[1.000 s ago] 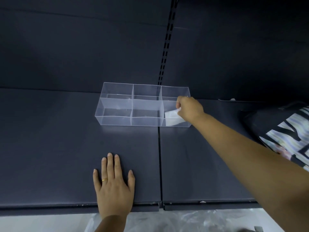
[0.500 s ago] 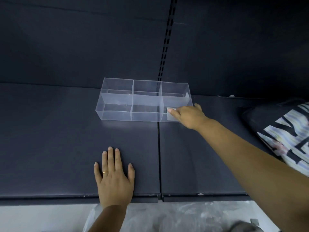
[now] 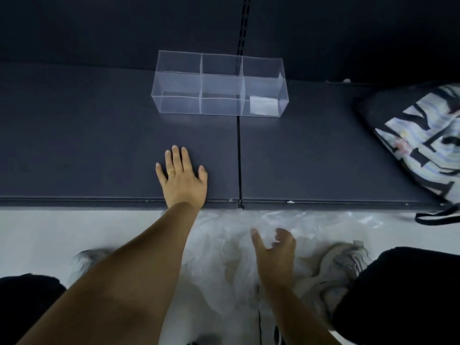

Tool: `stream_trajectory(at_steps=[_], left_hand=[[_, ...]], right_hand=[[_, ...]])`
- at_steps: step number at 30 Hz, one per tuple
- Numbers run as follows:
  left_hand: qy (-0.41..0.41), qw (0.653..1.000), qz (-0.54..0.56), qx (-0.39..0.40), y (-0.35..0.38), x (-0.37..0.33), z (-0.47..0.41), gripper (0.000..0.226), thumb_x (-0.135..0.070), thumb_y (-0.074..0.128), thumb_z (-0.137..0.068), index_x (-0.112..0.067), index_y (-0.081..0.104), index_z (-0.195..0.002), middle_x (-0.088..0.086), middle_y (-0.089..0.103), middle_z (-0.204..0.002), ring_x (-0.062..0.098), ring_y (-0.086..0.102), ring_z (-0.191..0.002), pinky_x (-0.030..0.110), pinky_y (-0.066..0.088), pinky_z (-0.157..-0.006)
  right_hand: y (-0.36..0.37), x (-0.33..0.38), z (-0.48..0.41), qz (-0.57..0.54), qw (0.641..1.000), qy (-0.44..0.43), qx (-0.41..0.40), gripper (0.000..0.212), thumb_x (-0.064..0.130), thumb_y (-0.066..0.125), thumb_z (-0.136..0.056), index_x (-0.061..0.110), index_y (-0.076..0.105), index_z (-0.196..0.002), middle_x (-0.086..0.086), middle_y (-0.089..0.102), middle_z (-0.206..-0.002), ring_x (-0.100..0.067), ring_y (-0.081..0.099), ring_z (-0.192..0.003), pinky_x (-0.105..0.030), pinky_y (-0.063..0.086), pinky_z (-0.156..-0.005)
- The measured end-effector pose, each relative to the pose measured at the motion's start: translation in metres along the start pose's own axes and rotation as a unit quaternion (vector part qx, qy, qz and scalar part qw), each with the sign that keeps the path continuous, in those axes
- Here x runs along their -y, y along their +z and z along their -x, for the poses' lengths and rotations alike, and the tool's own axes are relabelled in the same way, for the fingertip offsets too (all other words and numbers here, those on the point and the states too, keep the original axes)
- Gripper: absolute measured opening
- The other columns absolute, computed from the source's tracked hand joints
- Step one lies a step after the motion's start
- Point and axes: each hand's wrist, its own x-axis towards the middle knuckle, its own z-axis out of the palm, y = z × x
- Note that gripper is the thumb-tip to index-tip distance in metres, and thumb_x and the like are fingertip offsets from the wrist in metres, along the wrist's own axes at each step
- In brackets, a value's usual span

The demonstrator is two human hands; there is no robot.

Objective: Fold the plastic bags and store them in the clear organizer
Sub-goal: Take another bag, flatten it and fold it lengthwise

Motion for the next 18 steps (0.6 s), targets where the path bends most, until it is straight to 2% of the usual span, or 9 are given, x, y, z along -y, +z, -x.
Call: stream_trajectory(at_steps=[2, 5, 6, 8, 10, 12, 14, 16, 18], left_hand=[[0.005, 0.999, -0.016, 0.028, -0.002, 0.002, -0.001, 0.067, -0.049, 0.011, -0.096, -0.015, 0.001, -0.153, 0.005, -0.003, -0.162, 0.023, -0.006, -0.148, 0.048, -0.007, -0.117], [0.032, 0.994, -0.026, 0.099, -0.012, 0.01, 0.0, 0.069, -0.054, 0.013, -0.098, -0.018, -0.008, -0.152, 0.003, -0.015, -0.16, 0.022, -0.016, -0.146, 0.047, -0.01, -0.117], [0.042, 0.991, -0.023, 0.127, -0.019, 0.013, 0.003, 0.07, -0.056, 0.017, -0.098, -0.02, -0.01, -0.152, 0.002, -0.018, -0.16, 0.022, -0.018, -0.146, 0.047, -0.011, -0.117], [0.05, 0.982, 0.007, 0.184, -0.037, 0.015, 0.014, 0.073, -0.058, 0.025, -0.097, -0.022, -0.005, -0.153, 0.0, -0.018, -0.16, 0.02, -0.019, -0.146, 0.046, -0.01, -0.117], [0.05, 0.959, 0.122, 0.252, -0.059, 0.01, 0.031, 0.073, -0.064, 0.032, -0.093, -0.028, 0.013, -0.153, -0.004, -0.007, -0.161, 0.017, -0.013, -0.147, 0.045, -0.004, -0.118], [0.053, 0.874, 0.336, 0.348, -0.084, -0.001, 0.053, 0.078, -0.078, 0.043, -0.078, -0.041, 0.03, -0.146, -0.013, 0.016, -0.158, 0.011, 0.005, -0.147, 0.036, 0.016, -0.115], [0.104, 0.803, 0.426, 0.404, -0.108, -0.019, 0.074, 0.082, -0.082, 0.055, -0.065, -0.049, 0.04, -0.138, -0.022, 0.036, -0.144, 0.003, 0.03, -0.136, 0.02, 0.032, -0.098], [0.165, 0.795, 0.411, 0.414, -0.117, -0.037, 0.088, 0.063, -0.064, 0.07, -0.072, -0.042, 0.054, -0.129, -0.022, 0.053, -0.132, 0.0, 0.046, -0.123, 0.018, 0.039, -0.093], [0.144, 0.817, 0.423, 0.365, -0.119, -0.049, 0.096, 0.036, -0.04, 0.077, -0.077, -0.025, 0.069, -0.109, -0.01, 0.068, -0.112, 0.006, 0.061, -0.106, 0.022, 0.046, -0.091]], right_hand=[[0.006, 0.009, -0.013, -0.057, 0.994, 0.077, 0.056, 0.063, 0.047, 0.077, -0.074, 0.014, 0.048, -0.119, 0.0, 0.053, -0.111, -0.017, 0.057, -0.096, -0.034, 0.05, -0.087], [0.007, 0.043, -0.039, -0.225, 0.953, 0.18, 0.099, 0.023, 0.022, 0.071, -0.086, 0.007, 0.053, -0.091, -0.009, 0.061, -0.075, -0.009, 0.061, -0.053, -0.021, 0.05, -0.054], [0.003, 0.051, -0.042, -0.236, 0.95, 0.182, 0.097, 0.019, 0.015, 0.066, -0.09, 0.009, 0.053, -0.078, -0.008, 0.059, -0.063, -0.007, 0.055, -0.04, -0.02, 0.045, -0.046], [-0.009, 0.057, -0.04, -0.21, 0.96, 0.146, 0.111, 0.029, 0.012, 0.066, -0.089, 0.014, 0.049, -0.065, -0.004, 0.055, -0.055, -0.009, 0.05, -0.04, -0.022, 0.041, -0.048], [-0.031, 0.067, -0.03, -0.205, 0.958, 0.101, 0.174, 0.029, 0.016, 0.071, -0.086, 0.014, 0.054, -0.063, 0.0, 0.053, -0.05, -0.008, 0.045, -0.04, -0.02, 0.041, -0.047], [-0.056, 0.081, -0.022, -0.247, 0.931, 0.08, 0.257, 0.024, 0.022, 0.072, -0.085, 0.015, 0.058, -0.066, 0.003, 0.051, -0.048, -0.007, 0.041, -0.04, -0.019, 0.041, -0.048], [-0.079, 0.1, -0.018, -0.325, 0.889, 0.068, 0.315, 0.023, 0.027, 0.069, -0.086, 0.016, 0.058, -0.07, 0.003, 0.048, -0.049, -0.009, 0.039, -0.044, -0.021, 0.04, -0.05], [-0.101, 0.121, -0.017, -0.377, 0.859, 0.047, 0.342, 0.028, 0.032, 0.063, -0.089, 0.015, 0.055, -0.069, 0.004, 0.045, -0.049, -0.009, 0.037, -0.046, -0.024, 0.039, -0.055], [-0.121, 0.135, -0.018, -0.424, 0.837, 0.041, 0.344, 0.03, 0.037, 0.06, -0.091, 0.016, 0.056, -0.069, 0.005, 0.049, -0.051, -0.007, 0.041, -0.045, -0.023, 0.042, -0.056]])
